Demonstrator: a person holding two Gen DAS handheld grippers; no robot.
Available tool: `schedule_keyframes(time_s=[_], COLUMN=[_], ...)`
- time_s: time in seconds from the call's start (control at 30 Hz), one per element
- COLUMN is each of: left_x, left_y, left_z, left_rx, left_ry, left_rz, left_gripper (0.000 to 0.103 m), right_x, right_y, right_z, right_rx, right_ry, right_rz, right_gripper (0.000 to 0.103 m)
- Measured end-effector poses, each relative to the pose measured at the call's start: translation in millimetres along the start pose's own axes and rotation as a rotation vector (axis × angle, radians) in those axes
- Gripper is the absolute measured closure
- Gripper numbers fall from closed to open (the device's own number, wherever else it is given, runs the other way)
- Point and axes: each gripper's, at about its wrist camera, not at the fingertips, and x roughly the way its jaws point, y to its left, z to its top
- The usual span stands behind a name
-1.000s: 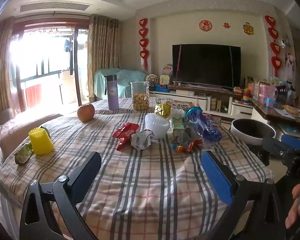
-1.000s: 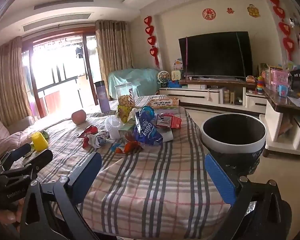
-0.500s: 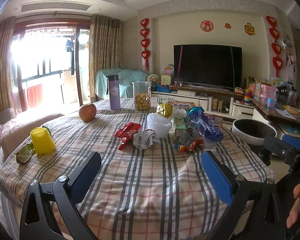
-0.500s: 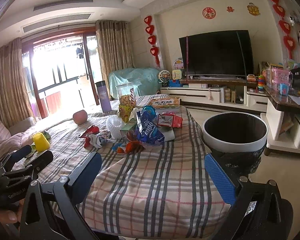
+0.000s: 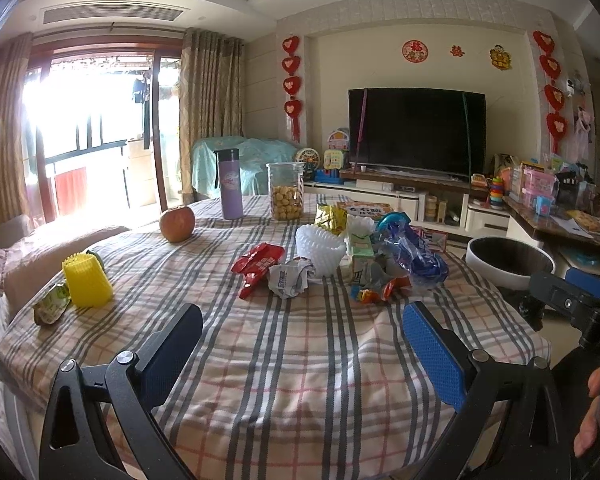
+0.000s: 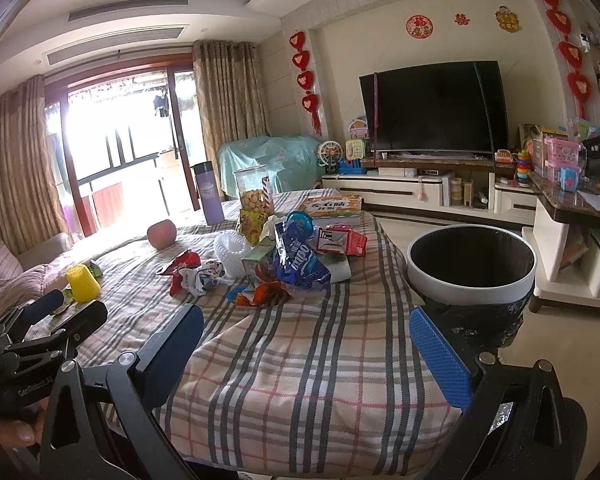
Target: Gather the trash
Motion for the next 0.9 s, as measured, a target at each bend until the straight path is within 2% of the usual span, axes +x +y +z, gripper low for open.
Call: schedule_keyframes(time_s=[0.9], left_x=[0.3], left_y=[1.1], left_z=[-2.4], left_rx=[-0.001], left_ry=[0.004], left_rz=[0.001], left_gripper=[0.002], right_x=[0.7], right_y=[5.4], right_z=[-0.4], right_rx=[0.001], right_ry=[0.002], right_rz=[0.014], right_gripper=[0.0])
